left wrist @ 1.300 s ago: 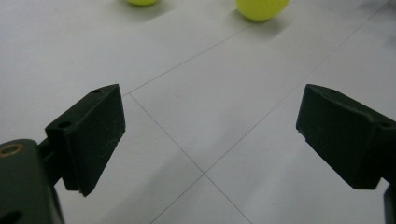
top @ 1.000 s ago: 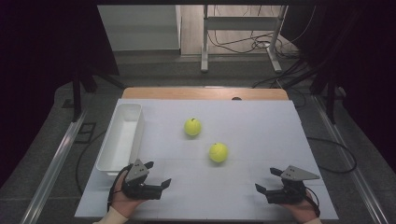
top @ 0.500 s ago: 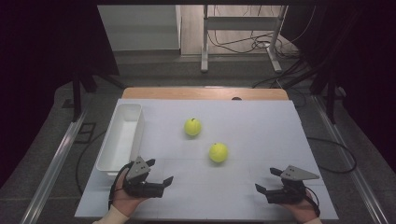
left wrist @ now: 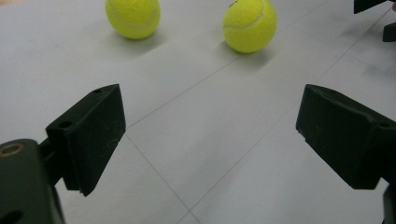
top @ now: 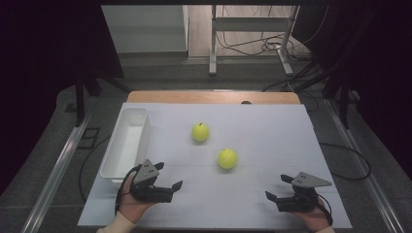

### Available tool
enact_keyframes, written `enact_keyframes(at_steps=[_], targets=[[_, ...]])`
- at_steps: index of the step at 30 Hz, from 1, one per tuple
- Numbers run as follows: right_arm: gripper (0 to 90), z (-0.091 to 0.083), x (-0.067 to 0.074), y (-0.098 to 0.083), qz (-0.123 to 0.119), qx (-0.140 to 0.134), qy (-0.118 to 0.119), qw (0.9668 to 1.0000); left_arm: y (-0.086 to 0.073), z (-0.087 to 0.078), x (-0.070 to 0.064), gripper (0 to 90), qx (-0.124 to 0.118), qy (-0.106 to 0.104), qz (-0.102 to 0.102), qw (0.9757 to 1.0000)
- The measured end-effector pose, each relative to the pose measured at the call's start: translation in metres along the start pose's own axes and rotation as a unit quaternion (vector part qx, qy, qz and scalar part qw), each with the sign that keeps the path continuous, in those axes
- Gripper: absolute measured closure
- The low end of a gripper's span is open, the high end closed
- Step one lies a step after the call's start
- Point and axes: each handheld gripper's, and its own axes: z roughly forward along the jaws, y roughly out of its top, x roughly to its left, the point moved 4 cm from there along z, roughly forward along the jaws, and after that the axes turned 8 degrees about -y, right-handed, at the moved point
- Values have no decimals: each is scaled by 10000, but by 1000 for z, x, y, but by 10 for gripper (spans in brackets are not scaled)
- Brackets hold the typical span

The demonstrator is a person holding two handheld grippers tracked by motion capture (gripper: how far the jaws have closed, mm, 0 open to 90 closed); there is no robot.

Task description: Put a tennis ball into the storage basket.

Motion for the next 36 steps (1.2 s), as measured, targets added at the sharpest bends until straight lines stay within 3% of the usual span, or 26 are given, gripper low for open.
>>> enact_keyframes(at_steps=[23,36], targets=[[121,0,0,0,1,1,16,10000,21,6,2,94,-114,-21,59,9999],[121,0,-1,0,-11,6,7,10000,30,17,5,93,-17,-37,44,10000]])
